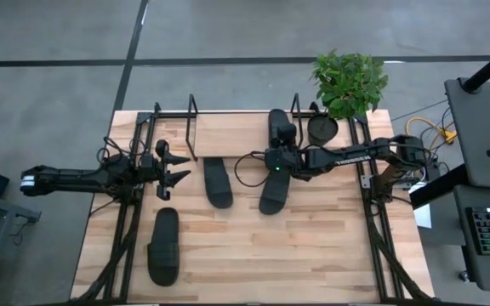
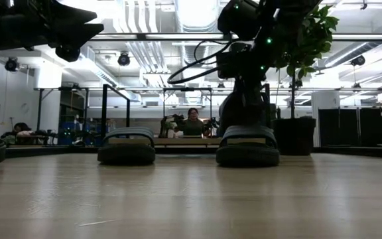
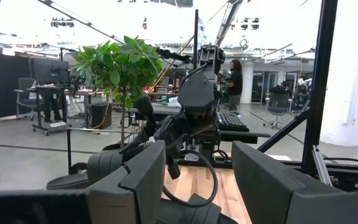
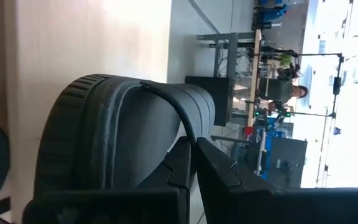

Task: Pick and place slides into the shelf
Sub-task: Put the bottom right black slides on the shelf

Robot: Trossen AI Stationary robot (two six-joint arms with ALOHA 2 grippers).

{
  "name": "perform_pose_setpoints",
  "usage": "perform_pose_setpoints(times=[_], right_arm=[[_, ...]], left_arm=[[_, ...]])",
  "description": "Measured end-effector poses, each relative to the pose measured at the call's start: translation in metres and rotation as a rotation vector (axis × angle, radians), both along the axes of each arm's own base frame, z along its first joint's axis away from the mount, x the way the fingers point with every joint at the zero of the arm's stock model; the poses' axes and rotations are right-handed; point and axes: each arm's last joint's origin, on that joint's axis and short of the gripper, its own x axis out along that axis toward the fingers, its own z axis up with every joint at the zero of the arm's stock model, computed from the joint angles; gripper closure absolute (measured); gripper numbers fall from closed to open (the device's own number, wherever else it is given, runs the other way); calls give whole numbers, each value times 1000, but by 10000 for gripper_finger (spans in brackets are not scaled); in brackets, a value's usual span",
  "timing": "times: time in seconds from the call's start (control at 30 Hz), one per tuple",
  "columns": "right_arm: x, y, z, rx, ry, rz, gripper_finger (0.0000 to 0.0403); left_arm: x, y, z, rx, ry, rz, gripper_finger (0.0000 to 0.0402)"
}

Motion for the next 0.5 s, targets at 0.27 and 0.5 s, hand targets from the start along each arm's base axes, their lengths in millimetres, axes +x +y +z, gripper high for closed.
perform_pose_setpoints(times=[0.27, 0.5], right_arm=[[-4, 0, -8, 7, 17, -2, 395], [-3, 1, -8, 55, -9, 18, 394]], left_arm=[[0, 0, -1, -1, 7, 0, 230], [0, 0, -1, -1, 8, 0, 230]])
